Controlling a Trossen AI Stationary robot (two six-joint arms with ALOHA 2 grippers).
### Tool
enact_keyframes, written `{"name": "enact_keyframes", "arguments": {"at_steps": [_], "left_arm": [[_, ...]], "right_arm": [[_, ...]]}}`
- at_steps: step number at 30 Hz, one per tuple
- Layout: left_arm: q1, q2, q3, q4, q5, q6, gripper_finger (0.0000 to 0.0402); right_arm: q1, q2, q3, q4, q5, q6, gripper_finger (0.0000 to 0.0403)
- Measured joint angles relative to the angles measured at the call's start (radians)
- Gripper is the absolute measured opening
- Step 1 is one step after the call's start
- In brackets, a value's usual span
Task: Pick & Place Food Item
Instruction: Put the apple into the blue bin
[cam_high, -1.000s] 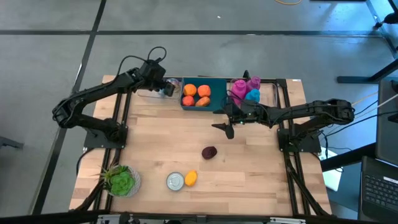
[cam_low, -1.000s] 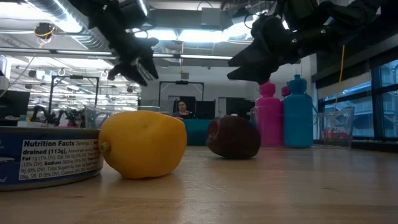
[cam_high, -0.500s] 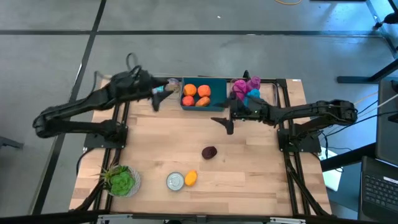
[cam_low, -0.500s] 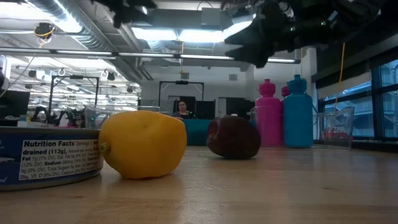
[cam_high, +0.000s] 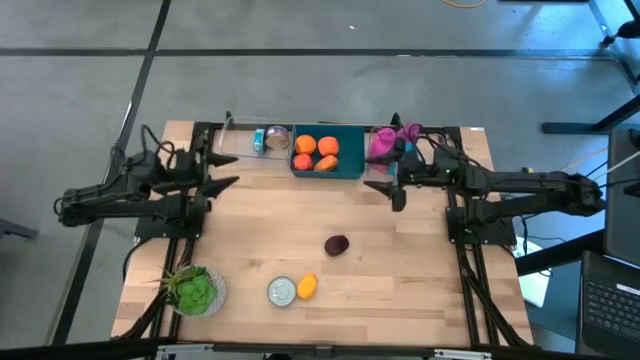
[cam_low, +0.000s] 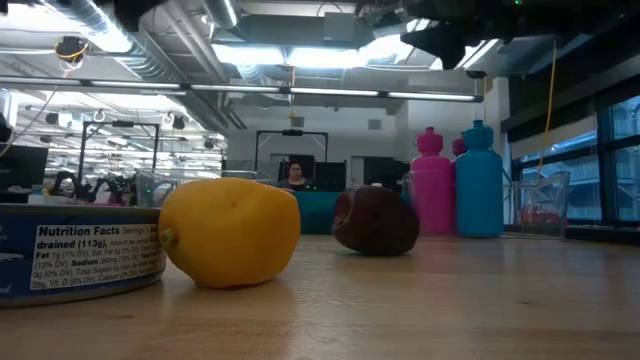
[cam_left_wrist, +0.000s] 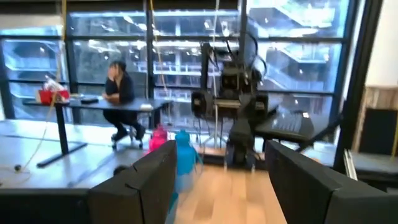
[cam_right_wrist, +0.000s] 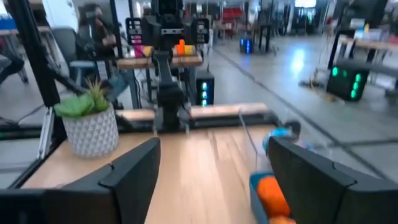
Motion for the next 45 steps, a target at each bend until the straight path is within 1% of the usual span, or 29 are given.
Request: {"name": "enact_keyframes", "arguments": {"at_steps": [2,5,8,12,15,19,21,26,30,35,37,40,45], "left_arm": [[-0.017,-0.034,-0.059,0.013,-0.001,0.004,0.0235],[-0.037,-0.064,-0.135,0.101,0.000,-0.002,0.0235],[-0.060,-0.068,-0.202,0.194,0.019,-0.004,0.0235],[-0.097,-0.052,-0.268,0.301,0.044,-0.014,0.0235],[-0.126,-0.036,-0.290,0.337,0.046,-0.033,0.0235],[-0.168,0.014,-0.297,0.362,0.024,-0.053,0.0235],[-0.189,0.047,-0.297,0.379,0.004,-0.057,0.0235],[-0.235,0.134,-0.297,0.456,-0.004,-0.052,0.0235],[-0.256,0.193,-0.297,0.520,-0.005,-0.051,0.0235],[-0.272,0.237,-0.297,0.569,-0.007,-0.051,0.0235],[-0.276,0.244,-0.297,0.570,-0.006,-0.051,0.0235],[-0.277,0.257,-0.297,0.570,-0.006,-0.050,0.0235],[-0.276,0.273,-0.297,0.569,-0.006,-0.041,0.0235]], "right_arm": [[0.000,-0.016,0.000,-0.055,0.000,0.012,0.0295],[0.014,-0.012,0.000,-0.112,-0.016,0.057,0.0295],[0.049,0.012,-0.038,-0.093,-0.023,0.084,0.0295],[0.104,0.061,-0.129,0.042,-0.004,0.126,0.0295],[0.143,0.110,-0.183,0.130,0.007,0.158,0.0295],[0.200,0.194,-0.195,0.196,0.083,0.185,0.0296],[0.228,0.253,-0.195,0.222,0.103,0.185,0.0296],[0.263,0.380,-0.139,0.241,0.101,0.185,0.0296],[0.266,0.451,-0.076,0.240,0.092,0.184,0.0296],[0.259,0.520,-0.001,0.225,0.002,0.159,0.0296],[0.252,0.537,0.025,0.191,-0.021,0.158,0.0296],[0.242,0.553,0.061,0.103,-0.023,0.158,0.0298],[0.239,0.555,0.101,0.017,-0.023,0.157,0.0315]]}}
